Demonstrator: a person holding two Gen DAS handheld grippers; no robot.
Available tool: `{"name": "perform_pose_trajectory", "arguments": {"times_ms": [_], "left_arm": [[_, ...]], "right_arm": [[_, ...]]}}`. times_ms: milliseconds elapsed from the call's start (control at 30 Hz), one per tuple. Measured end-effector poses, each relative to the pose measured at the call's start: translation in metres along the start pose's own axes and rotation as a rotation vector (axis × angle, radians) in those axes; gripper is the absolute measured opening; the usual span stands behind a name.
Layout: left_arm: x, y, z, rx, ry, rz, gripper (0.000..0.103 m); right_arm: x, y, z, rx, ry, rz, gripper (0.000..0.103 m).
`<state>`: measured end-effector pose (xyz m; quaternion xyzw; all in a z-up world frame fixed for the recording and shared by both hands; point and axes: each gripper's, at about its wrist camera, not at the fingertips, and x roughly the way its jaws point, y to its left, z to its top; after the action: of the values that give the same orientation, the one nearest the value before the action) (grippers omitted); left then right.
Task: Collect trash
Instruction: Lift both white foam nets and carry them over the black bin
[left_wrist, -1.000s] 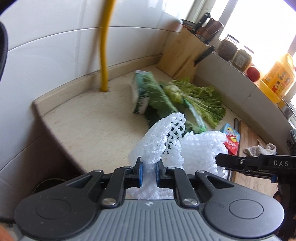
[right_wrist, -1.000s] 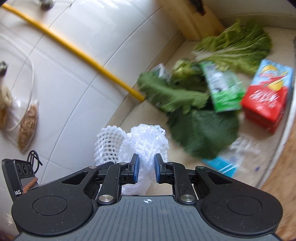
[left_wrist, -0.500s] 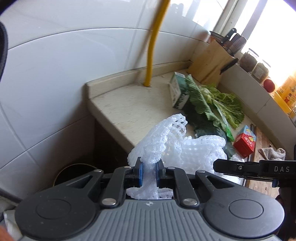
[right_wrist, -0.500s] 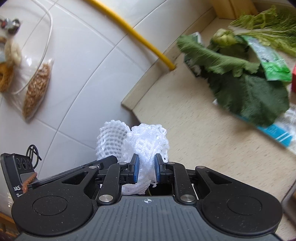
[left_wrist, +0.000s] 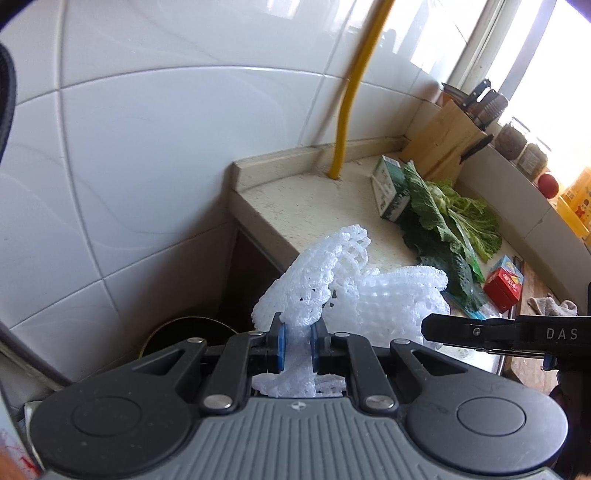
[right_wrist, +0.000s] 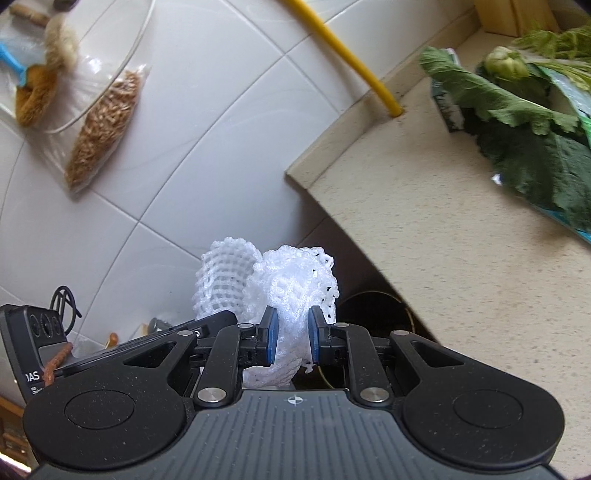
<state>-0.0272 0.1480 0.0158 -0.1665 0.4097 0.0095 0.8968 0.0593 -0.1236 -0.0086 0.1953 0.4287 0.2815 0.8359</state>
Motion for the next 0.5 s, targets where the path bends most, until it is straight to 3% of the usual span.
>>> {"name": "perform_pose_trajectory", "arguments": {"times_ms": [500], "left_arm": [[-0.025,0.034,-0.007,-0.040,-0.086,0.102,0.011]], "right_arm": [[0.029,0.046,0.007,-0.109,0.031,0.019,0.023]]}}
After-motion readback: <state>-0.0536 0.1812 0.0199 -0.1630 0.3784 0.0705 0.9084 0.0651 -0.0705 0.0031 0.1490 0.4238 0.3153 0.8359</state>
